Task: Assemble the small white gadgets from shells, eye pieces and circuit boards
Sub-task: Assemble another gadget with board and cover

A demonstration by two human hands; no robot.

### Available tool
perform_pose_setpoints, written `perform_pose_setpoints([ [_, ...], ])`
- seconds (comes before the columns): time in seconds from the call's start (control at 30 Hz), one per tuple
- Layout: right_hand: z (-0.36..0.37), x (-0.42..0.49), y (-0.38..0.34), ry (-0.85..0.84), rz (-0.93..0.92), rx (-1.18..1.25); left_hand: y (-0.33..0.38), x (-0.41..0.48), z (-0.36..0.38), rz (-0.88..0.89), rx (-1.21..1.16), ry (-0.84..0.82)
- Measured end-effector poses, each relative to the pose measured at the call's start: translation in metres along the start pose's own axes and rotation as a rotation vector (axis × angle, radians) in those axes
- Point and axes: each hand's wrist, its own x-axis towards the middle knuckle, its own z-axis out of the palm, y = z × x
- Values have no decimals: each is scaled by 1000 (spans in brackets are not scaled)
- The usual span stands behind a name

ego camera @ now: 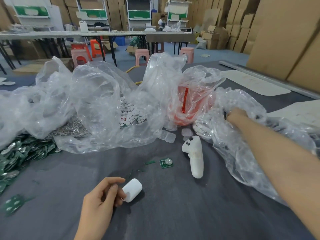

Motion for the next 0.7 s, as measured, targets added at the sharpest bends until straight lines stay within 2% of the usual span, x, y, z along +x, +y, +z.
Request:
perform_pose_setpoints([
  [0.23,8,0,-9,-20,-151,-7,-1,1,1,-11,-10,15],
  [0.33,-8,-4,1,-85,-272,4,-2,2,2,-8,-32,24],
  [0.43,-37,-11,9,-59,-275,123,-3,2,2,-3,-20,29],
  [0.47,-48,-14,10,7,-258,144,-4,2,2,3,-9,28],
  [0.53,-69,-26,8,275,-251,136,-5,1,2,31,41,21],
  [0.63,-90,-73,-6,662,-366,215,-2,-2,6,213,249,-57],
  [0.7,-91,-121,-21,680,-528,358,-2,-3,8,391,485,-170],
])
